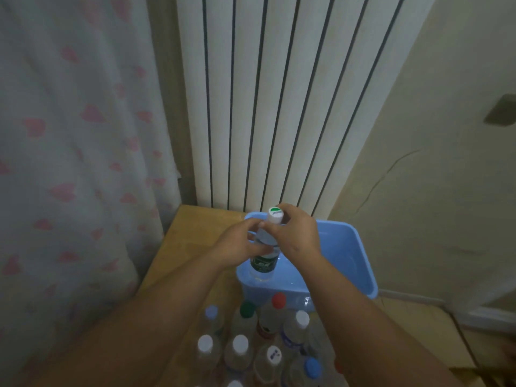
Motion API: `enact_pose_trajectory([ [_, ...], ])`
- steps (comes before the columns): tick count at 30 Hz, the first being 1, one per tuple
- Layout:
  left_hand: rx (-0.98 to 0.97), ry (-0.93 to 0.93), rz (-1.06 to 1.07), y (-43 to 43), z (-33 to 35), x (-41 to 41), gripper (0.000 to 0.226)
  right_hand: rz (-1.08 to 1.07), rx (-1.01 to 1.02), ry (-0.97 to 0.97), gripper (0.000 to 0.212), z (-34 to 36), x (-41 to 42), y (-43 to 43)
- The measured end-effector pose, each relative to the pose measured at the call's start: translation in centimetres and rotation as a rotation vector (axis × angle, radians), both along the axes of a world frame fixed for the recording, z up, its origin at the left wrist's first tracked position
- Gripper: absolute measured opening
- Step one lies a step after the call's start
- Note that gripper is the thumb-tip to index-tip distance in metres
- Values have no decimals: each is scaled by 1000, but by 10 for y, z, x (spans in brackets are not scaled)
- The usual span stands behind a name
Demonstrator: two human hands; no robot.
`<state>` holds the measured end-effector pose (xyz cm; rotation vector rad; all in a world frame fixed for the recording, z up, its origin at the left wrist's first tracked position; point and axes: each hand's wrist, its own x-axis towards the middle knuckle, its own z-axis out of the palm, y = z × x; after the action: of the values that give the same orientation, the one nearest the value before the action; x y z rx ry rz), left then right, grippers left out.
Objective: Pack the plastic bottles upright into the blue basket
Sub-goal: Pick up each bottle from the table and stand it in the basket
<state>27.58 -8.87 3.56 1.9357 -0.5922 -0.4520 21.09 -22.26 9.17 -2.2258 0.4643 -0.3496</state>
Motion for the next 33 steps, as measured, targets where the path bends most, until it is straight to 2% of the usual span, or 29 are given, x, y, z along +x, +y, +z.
enact_pose_trajectory([
  [5, 2, 5, 53, -9, -16, 18, 51, 51, -1, 15, 36, -9, 21, -9],
  [11, 105, 46, 53, -8, -41, 31, 64, 81, 37, 92, 37, -37, 37, -12],
  [15, 254, 49, -14, -2, -58, 34, 51, 146, -21, 221, 52, -63, 41, -9],
  [21, 508, -35, -24, 0, -81, 32, 56, 279, -125, 345, 24, -86, 40, -8],
  [27, 739, -258, -117, -2, -89, 25, 74, 329, -131, 417, 24, -111, 35, -9],
  [33, 717, -190, -128, 6, -100, 24, 67, 362, -156, 438, 21, -122, 32, -7],
])
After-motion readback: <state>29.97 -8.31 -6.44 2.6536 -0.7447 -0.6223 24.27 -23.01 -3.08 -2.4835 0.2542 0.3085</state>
